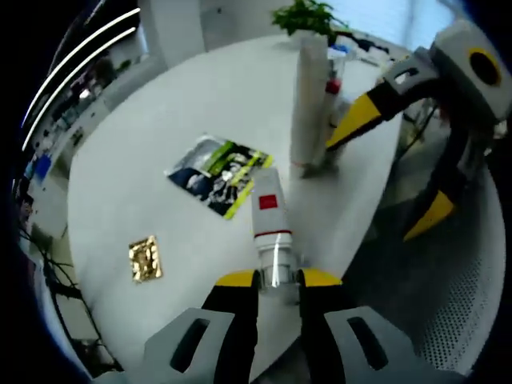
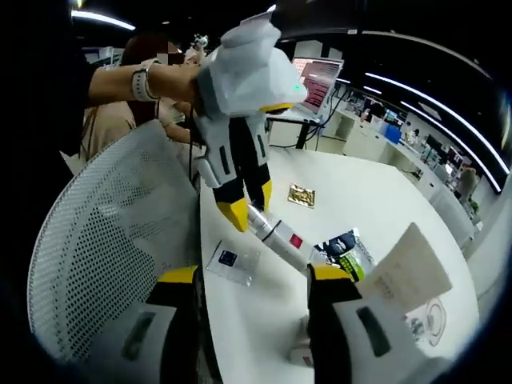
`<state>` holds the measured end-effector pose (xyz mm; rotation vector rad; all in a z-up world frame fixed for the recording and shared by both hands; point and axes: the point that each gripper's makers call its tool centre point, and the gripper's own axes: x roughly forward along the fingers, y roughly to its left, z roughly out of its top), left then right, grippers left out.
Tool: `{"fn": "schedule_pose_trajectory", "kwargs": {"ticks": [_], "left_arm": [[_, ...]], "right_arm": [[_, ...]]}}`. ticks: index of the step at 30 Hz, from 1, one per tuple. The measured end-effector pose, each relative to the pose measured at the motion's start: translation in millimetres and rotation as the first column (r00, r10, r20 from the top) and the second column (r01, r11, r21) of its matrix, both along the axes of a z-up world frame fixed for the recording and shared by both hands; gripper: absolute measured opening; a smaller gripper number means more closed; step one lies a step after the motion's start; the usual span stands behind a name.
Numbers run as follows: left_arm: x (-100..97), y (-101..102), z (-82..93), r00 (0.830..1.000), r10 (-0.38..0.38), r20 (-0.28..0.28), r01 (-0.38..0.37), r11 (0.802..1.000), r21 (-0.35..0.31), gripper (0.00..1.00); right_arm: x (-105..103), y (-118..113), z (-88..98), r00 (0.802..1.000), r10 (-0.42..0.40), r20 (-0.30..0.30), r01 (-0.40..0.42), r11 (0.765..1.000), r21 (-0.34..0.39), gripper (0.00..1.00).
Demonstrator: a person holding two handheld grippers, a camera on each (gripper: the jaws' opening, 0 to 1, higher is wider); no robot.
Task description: Arrange the skincare products in the storage area until every visible bottle or jar stands upright without overlapping.
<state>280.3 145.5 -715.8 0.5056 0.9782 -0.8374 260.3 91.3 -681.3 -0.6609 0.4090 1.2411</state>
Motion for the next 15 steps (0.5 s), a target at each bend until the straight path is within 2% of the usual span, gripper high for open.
{"fn": "schedule_pose_trajectory", "kwargs": {"ticks": [5, 9, 11, 15], "left_arm": [[-12.5, -5.3, 3.4, 0.997, -0.074, -0.038, 0.075, 0.996, 0.040, 0.14], [-20.7, -11.3, 7.6, 0.989, -0.133, -0.058, 0.136, 0.989, 0.060, 0.14], [-23.7, -12.6, 11.4, 0.983, -0.169, -0.066, 0.175, 0.981, 0.086, 0.14], [-32.7, -18.4, 16.2, 0.967, -0.225, -0.117, 0.236, 0.968, 0.087, 0.14]], "right_arm": [[7.5, 1.8, -8.6, 0.997, 0.030, 0.069, -0.025, 0.997, -0.069, 0.50], [10.5, 3.3, -15.7, 0.995, 0.047, 0.089, -0.039, 0.996, -0.085, 0.46], [11.2, 2.5, -20.6, 0.993, 0.063, 0.104, -0.051, 0.992, -0.114, 0.44], [11.2, 2.4, -25.8, 0.986, 0.092, 0.142, -0.071, 0.987, -0.147, 0.41]]}}
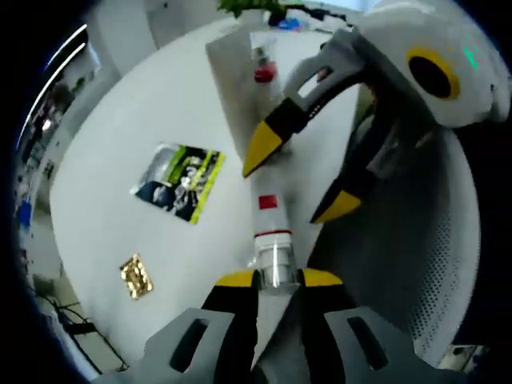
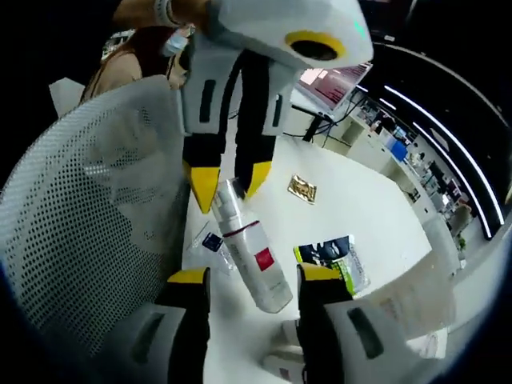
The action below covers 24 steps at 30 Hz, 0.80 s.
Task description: Arrange the skincare products in the storage area until every visible bottle or jar stands upright without overlapping.
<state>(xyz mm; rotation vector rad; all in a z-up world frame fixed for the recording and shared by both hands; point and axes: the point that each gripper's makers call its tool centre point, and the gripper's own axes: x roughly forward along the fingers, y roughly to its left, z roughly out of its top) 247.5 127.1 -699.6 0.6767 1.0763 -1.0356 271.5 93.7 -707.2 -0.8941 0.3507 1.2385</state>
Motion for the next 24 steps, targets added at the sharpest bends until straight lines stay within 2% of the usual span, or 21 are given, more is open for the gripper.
{"fn": "schedule_pose_trajectory", "kwargs": {"ticks": [9, 16, 22, 24], "left_arm": [[-3.7, -6.5, 6.8, 0.997, -0.071, -0.022, 0.071, 0.997, 0.042, 0.15], [-5.3, -10.9, 9.3, 0.994, -0.099, -0.041, 0.101, 0.994, 0.043, 0.15], [-0.6, -17.7, 12.6, 0.993, -0.117, -0.015, 0.117, 0.993, 0.018, 0.15], [0.3, -21.1, 12.7, 0.992, -0.129, -0.007, 0.129, 0.992, 0.002, 0.15]], "right_arm": [[-6.6, -0.3, -11.2, 0.999, 0.045, -0.006, -0.045, 0.998, -0.045, 0.33], [-6.7, -2.2, -11.9, 0.997, 0.068, 0.028, -0.066, 0.995, -0.081, 0.25], [-4.7, -8.4, -13.4, 0.999, 0.051, -0.002, -0.051, 0.996, -0.075, 0.22], [-6.0, -11.5, -15.6, 0.998, 0.032, -0.046, -0.035, 0.997, -0.071, 0.22]]}}
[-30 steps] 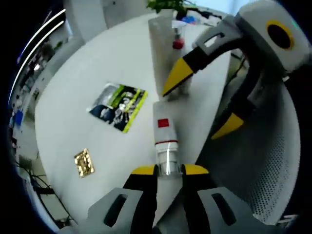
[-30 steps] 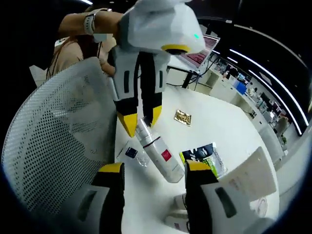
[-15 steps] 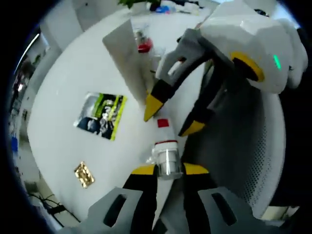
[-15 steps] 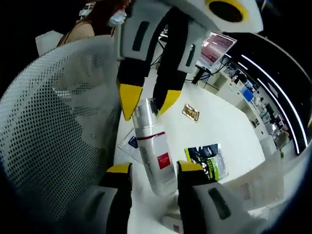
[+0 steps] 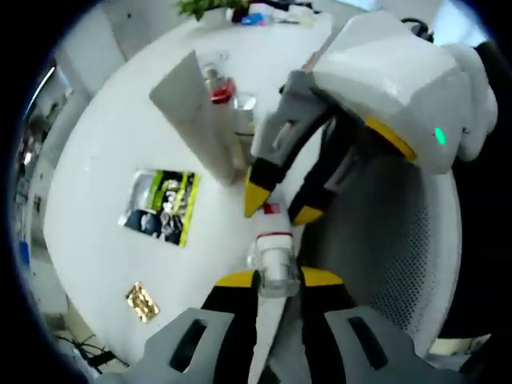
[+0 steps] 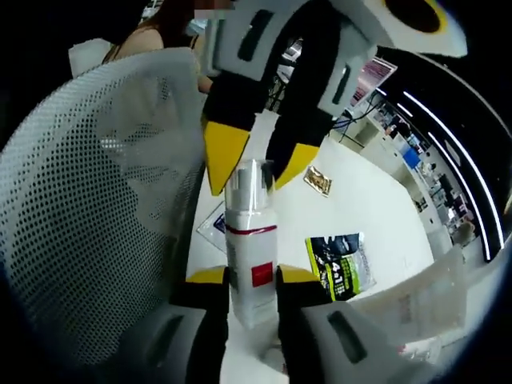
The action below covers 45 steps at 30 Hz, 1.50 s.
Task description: Arrange the skincare products in the storage area until every visible bottle or jar stands upright without overlapping.
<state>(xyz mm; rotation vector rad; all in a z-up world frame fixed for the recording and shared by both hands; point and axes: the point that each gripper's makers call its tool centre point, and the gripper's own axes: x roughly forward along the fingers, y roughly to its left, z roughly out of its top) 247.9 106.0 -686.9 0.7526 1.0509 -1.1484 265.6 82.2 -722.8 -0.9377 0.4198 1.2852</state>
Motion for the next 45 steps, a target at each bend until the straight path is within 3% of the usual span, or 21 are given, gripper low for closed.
{"fn": "schedule_pose_trajectory", "kwargs": {"ticks": [4, 6, 8, 11, 13, 18, 20, 22, 23, 25, 27, 30, 32, 36, 40, 45], "left_arm": [[5.0, -6.7, 2.2, 0.997, -0.067, 0.040, 0.069, 0.996, -0.058, 0.16], [8.1, -8.9, 3.3, 0.998, -0.055, 0.036, 0.058, 0.994, -0.094, 0.16], [13.0, -11.8, 6.4, 0.997, -0.048, 0.054, 0.055, 0.990, -0.126, 0.17], [19.0, -16.2, 9.0, 0.996, -0.039, 0.082, 0.054, 0.982, -0.182, 0.26], [23.4, -13.9, 6.5, 0.998, 0.021, 0.062, -0.008, 0.979, -0.204, 0.33], [24.0, -11.5, 5.3, 0.996, 0.073, 0.045, -0.059, 0.965, -0.257, 0.33], [24.4, -17.8, 10.0, 0.990, 0.143, 0.013, -0.131, 0.936, -0.325, 0.37], [24.7, -26.9, 18.8, 0.978, 0.206, -0.045, -0.206, 0.889, -0.409, 0.41], [24.3, -28.8, 22.3, 0.972, 0.225, -0.073, -0.234, 0.868, -0.438, 0.39], [30.3, -30.5, 28.1, 0.959, 0.274, -0.069, -0.272, 0.832, -0.484, 0.31], [33.7, -30.5, 30.3, 0.950, 0.306, -0.067, -0.297, 0.811, -0.504, 0.26], [35.1, -32.1, 29.4, 0.944, 0.323, -0.065, -0.308, 0.796, -0.521, 0.34], [34.4, -35.5, 27.2, 0.935, 0.341, -0.092, -0.335, 0.771, -0.542, 0.38], [32.6, -37.8, 20.5, 0.921, 0.372, -0.119, -0.374, 0.753, -0.541, 0.36], [36.3, -46.2, 31.5, 0.881, 0.424, -0.208, -0.456, 0.646, -0.612, 0.34], [40.9, -46.1, 33.9, 0.852, 0.472, -0.226, -0.499, 0.602, -0.624, 0.33]], "right_arm": [[1.5, -5.5, 1.0, 0.999, -0.037, -0.031, 0.038, 0.999, 0.030, 0.21], [1.3, -8.7, 0.3, 0.995, -0.062, -0.075, 0.066, 0.997, 0.043, 0.21], [3.4, -10.7, 1.6, 0.995, -0.068, -0.077, 0.072, 0.996, 0.055, 0.20], [2.4, -13.2, 3.3, 0.992, -0.082, -0.096, 0.089, 0.993, 0.071, 0.20], [0.9, -14.0, 4.5, 0.991, -0.087, -0.103, 0.095, 0.992, 0.078, 0.20], [3.9, -19.2, 7.7, 0.980, -0.150, -0.133, 0.165, 0.980, 0.111, 0.21], [6.1, -18.6, 15.1, 0.968, -0.185, -0.169, 0.213, 0.963, 0.168, 0.21], [6.4, -17.8, 19.2, 0.955, -0.207, -0.213, 0.250, 0.947, 0.201, 0.21], [8.5, -18.3, 22.4, 0.944, -0.229, -0.238, 0.283, 0.933, 0.222, 0.21], [13.2, -20.1, 27.5, 0.932, -0.257, -0.258, 0.321, 0.912, 0.253, 0.21], [15.1, -22.4, 29.6, 0.911, -0.286, -0.296, 0.366, 0.891, 0.267, 0.21], [17.8, -24.5, 31.3, 0.895, -0.308, -0.323, 0.401, 0.872, 0.281, 0.21], [18.3, -25.4, 31.4, 0.892, -0.317, -0.321, 0.410, 0.867, 0.284, 0.21], [18.4, -25.7, 34.4, 0.879, -0.333, -0.341, 0.438, 0.848, 0.299, 0.21], [19.7, -27.0, 36.6, 0.867, -0.347, -0.357, 0.462, 0.829, 0.315, 0.21], [20.3, -28.4, 38.7, 0.852, -0.356, -0.383, 0.486, 0.809, 0.331, 0.21]]}}
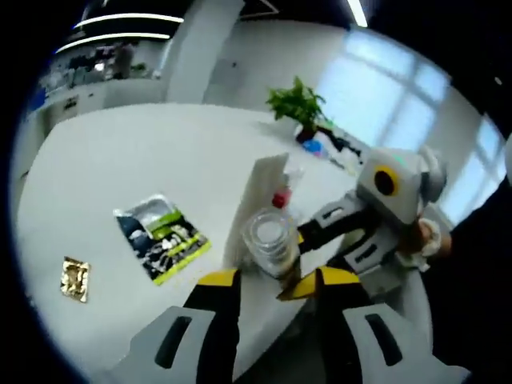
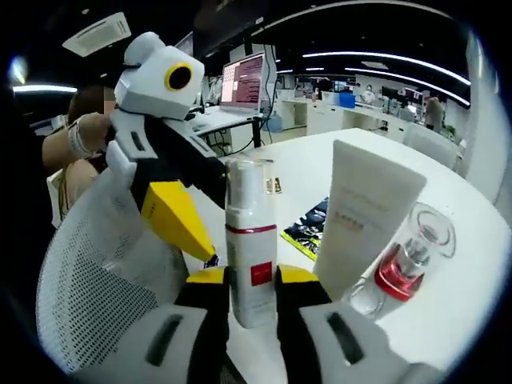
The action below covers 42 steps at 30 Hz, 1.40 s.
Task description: Arrange the skincare products in the storage area until every visible bottle or jar stands upright without overlapping.
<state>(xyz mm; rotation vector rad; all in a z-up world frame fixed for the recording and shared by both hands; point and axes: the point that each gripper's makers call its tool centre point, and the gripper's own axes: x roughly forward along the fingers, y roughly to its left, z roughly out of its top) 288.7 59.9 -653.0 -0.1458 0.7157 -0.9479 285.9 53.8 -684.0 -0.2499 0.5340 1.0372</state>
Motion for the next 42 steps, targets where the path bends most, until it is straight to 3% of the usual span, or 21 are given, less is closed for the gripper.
{"fn": "schedule_pose_trajectory", "kwargs": {"ticks": [4, 7, 10, 14, 26, 30, 36, 38, 40, 42], "left_arm": [[-0.5, -6.0, -2.2, 0.997, 0.055, -0.055, -0.057, 0.997, -0.053, 0.29], [-0.2, -7.3, -7.2, 0.996, 0.070, -0.058, -0.073, 0.996, -0.048, 0.30], [0.6, -9.5, -5.0, 0.996, 0.080, -0.039, -0.082, 0.995, -0.055, 0.28], [9.1, -12.2, 3.2, 0.987, 0.155, -0.033, -0.158, 0.980, -0.117, 0.26], [14.5, -16.4, -0.7, 0.971, 0.240, -0.004, -0.239, 0.963, -0.127, 0.20], [12.8, -16.4, -1.7, 0.974, 0.227, 0.016, -0.224, 0.968, -0.109, 0.20], [11.9, -13.3, -5.2, 0.976, 0.217, -0.012, -0.217, 0.973, -0.083, 0.19], [10.6, -13.3, -8.3, 0.981, 0.195, -0.008, -0.196, 0.980, -0.048, 0.19], [14.4, -5.8, -16.0, 0.982, 0.183, 0.054, -0.185, 0.982, 0.043, 0.19], [12.3, -6.4, -20.3, 0.985, 0.165, 0.046, -0.168, 0.984, 0.064, 0.19]], "right_arm": [[0.6, 0.7, 0.6, 1.000, -0.012, -0.006, 0.012, 1.000, 0.014, 0.21], [1.4, 0.7, 1.6, 1.000, -0.024, -0.011, 0.024, 0.999, 0.022, 0.21], [1.6, 0.4, 1.1, 0.999, -0.032, -0.015, 0.032, 0.999, 0.021, 0.21], [1.6, 0.3, -0.8, 0.999, -0.043, -0.023, 0.043, 0.999, 0.024, 0.21], [4.3, -0.7, -0.9, 0.996, -0.085, -0.036, 0.087, 0.996, 0.036, 0.21], [2.8, 0.1, -3.0, 0.996, -0.080, -0.042, 0.081, 0.996, 0.030, 0.22], [1.4, 1.3, -5.8, 0.997, -0.062, -0.043, 0.063, 0.998, 0.015, 0.23], [0.9, 1.5, -6.3, 0.998, -0.057, -0.037, 0.058, 0.998, 0.010, 0.24], [1.2, -0.2, -6.7, 0.998, -0.059, -0.032, 0.059, 0.998, -0.002, 0.25], [0.2, -2.7, -9.4, 0.997, -0.060, -0.043, 0.059, 0.998, -0.019, 0.25]]}}
